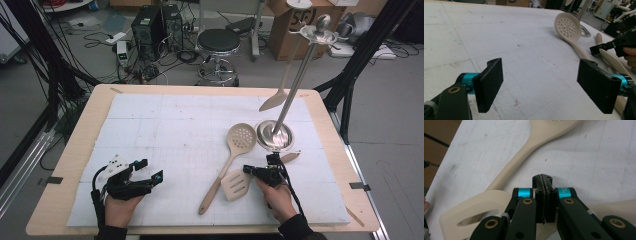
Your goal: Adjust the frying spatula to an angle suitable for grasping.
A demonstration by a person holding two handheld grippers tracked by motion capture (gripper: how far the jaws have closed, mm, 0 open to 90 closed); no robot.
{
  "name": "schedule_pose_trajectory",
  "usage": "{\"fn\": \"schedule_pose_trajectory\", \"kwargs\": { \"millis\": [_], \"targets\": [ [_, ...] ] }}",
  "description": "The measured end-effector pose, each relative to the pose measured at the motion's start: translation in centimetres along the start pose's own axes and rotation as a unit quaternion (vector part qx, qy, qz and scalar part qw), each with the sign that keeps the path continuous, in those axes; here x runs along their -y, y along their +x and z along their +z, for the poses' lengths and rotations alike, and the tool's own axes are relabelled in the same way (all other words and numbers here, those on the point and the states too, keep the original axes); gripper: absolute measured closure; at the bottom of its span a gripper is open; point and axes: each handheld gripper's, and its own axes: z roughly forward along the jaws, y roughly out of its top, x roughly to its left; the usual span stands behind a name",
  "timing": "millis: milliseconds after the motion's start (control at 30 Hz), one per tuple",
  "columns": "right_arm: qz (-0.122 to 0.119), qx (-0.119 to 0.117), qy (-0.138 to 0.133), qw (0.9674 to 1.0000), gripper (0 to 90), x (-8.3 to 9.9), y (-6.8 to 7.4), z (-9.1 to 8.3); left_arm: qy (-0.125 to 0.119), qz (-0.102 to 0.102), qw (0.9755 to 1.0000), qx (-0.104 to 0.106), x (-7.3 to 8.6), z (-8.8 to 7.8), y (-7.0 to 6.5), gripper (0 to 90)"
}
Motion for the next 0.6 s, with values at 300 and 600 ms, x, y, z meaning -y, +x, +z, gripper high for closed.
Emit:
{"fn": "schedule_pose_trajectory", "kwargs": {
  "millis": [300, 600],
  "targets": [
    [-0.013, -0.010, 0.014, 0.9998, 89.9, 1.4, 0.2, -1.1, 0.002, 0.003, 1.0000, 0.002, 0.0, 0.0, 0.0, 21.6],
    [-0.020, -0.016, 0.014, 0.9996, 89.9, 2.2, 0.2, -1.7, 0.002, 0.002, 1.0000, 0.001, 0.0, 0.0, 0.0, 21.6]
  ]
}}
